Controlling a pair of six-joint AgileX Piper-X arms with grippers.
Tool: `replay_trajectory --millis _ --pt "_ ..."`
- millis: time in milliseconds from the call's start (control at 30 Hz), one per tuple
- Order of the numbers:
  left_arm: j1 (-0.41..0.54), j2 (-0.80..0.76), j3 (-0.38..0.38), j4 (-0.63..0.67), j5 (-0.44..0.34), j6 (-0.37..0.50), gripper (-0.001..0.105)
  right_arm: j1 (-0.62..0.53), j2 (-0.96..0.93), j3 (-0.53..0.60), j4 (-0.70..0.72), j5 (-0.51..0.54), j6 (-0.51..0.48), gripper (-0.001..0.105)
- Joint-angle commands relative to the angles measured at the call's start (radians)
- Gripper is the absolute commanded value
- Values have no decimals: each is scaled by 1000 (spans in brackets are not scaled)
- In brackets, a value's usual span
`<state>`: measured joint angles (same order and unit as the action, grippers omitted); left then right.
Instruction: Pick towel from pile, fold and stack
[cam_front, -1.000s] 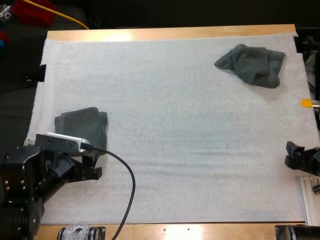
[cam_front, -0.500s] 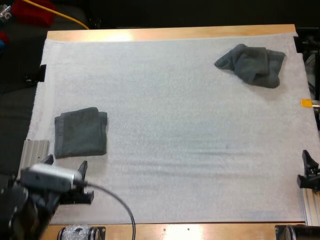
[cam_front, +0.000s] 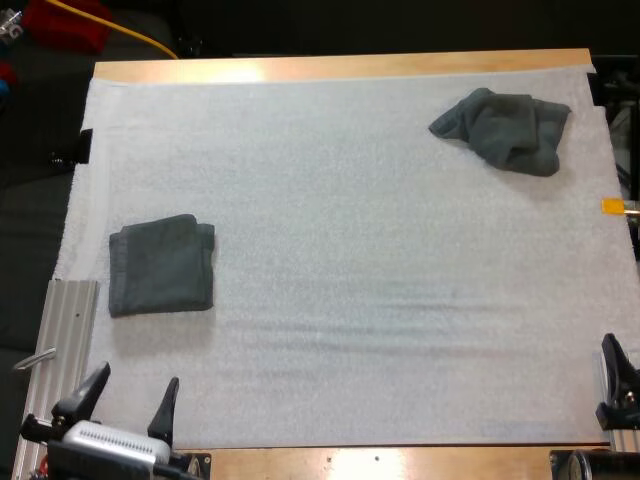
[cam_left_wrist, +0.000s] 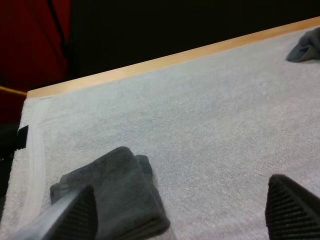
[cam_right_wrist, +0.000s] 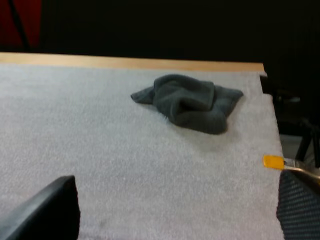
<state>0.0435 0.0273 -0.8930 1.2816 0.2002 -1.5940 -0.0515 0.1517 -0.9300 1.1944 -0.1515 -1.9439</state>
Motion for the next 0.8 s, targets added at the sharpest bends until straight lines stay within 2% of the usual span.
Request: replay_trajectory --millis 0,300,367,500,600,767 --pt "-5 -28 15 16 6 1 67 -2 -29 8 2 -10 1 78" --pt "-5 -176 80 69 8 1 67 -2 -183 66 15 -7 11 78" --pt "-5 -181 83 118 22 1 67 -2 -209 74 18 1 15 78" --pt "-5 -181 85 137 22 8 67 -2 -207 80 7 14 21 78" --pt "-5 -181 86 109 22 8 67 -2 -207 103 -5 14 26 78" --pt "-5 -181 141 -50 22 6 67 -2 -207 202 -83 14 61 78"
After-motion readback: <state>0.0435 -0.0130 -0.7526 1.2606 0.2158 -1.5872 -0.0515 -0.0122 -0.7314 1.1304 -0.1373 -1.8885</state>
